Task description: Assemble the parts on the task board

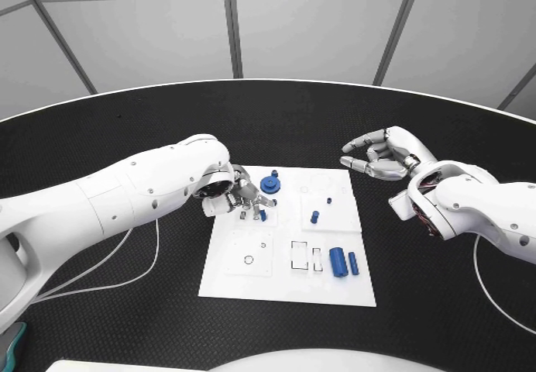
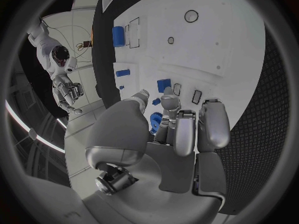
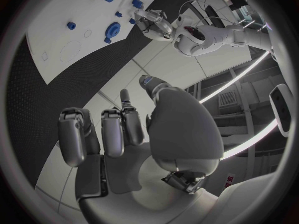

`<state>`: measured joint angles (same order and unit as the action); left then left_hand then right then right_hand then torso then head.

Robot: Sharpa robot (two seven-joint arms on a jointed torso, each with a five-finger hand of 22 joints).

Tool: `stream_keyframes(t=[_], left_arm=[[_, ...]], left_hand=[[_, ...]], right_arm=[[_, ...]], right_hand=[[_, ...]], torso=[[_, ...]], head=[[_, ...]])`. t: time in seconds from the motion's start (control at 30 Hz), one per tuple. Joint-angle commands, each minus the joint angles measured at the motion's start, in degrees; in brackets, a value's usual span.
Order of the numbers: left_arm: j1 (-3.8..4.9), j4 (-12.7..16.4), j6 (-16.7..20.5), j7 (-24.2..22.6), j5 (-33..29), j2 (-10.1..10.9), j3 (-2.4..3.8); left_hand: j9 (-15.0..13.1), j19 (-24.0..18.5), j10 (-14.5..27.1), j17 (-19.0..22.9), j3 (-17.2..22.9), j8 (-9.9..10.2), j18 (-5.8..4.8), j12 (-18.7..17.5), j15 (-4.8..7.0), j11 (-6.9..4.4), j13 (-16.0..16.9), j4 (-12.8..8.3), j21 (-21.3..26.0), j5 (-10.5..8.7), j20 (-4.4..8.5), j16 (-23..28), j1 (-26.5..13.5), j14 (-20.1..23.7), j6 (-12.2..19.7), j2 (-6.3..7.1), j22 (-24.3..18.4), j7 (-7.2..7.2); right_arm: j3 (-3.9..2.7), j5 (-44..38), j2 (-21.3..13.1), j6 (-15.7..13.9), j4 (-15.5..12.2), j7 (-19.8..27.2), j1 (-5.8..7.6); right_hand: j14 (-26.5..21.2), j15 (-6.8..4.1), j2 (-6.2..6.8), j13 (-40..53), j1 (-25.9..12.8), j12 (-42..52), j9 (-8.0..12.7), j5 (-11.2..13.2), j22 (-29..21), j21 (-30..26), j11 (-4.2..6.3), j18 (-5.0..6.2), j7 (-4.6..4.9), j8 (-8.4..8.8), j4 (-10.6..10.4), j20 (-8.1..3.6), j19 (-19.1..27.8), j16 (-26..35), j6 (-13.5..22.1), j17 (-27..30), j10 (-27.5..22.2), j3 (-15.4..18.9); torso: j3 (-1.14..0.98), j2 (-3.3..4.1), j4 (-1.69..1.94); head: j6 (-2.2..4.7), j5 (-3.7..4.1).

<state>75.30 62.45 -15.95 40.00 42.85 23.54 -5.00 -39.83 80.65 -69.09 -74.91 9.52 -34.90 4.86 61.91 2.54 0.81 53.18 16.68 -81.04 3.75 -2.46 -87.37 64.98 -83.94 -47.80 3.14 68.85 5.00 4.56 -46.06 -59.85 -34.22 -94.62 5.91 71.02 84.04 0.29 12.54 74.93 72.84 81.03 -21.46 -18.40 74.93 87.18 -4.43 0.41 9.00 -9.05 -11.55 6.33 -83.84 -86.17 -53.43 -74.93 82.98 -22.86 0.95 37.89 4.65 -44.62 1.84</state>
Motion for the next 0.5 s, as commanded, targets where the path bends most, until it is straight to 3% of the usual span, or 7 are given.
stream_keyframes(t=[0.03,0.5], left_arm=[[0.00,-0.10,-0.20,0.41,0.00,-0.06,0.00],[-0.03,-0.84,-1.18,0.75,0.09,-0.74,-0.05]], left_hand=[[-0.11,0.48,0.27,-9.03,0.44,-0.36,-0.78,0.08,0.41,-0.07,-0.07,-0.08,-0.38,0.34,0.01,0.33,0.56,-4.41,0.34,-0.05,0.02,0.02],[-0.25,0.52,0.26,-9.02,0.75,-0.37,-0.81,0.13,0.42,-0.08,-0.11,-0.14,-0.47,0.33,0.01,0.33,1.15,-4.42,0.37,-0.03,0.19,0.02]], right_arm=[[0.00,0.00,0.02,0.04,0.03,-0.01,0.00],[0.01,0.00,0.07,0.18,0.04,-0.09,0.00]], right_hand=[[4.13,-0.41,-0.28,7.91,0.43,-0.19,-0.08,-0.20,7.90,-0.39,0.27,1.10,0.08,-0.21,-0.03,-0.36,-2.48,0.15,0.28,-8.23,-0.10,0.08],[4.14,-0.42,-0.29,7.97,0.45,-0.11,-0.09,-0.41,7.91,-0.40,0.27,1.10,0.08,-0.25,-0.03,-0.37,-2.49,0.14,0.28,-8.25,-0.02,0.06]], torso=[[-0.04,-0.04,0.03],[-0.10,0.01,-0.03]], head=[[-0.13,0.04],[-0.49,0.06]])
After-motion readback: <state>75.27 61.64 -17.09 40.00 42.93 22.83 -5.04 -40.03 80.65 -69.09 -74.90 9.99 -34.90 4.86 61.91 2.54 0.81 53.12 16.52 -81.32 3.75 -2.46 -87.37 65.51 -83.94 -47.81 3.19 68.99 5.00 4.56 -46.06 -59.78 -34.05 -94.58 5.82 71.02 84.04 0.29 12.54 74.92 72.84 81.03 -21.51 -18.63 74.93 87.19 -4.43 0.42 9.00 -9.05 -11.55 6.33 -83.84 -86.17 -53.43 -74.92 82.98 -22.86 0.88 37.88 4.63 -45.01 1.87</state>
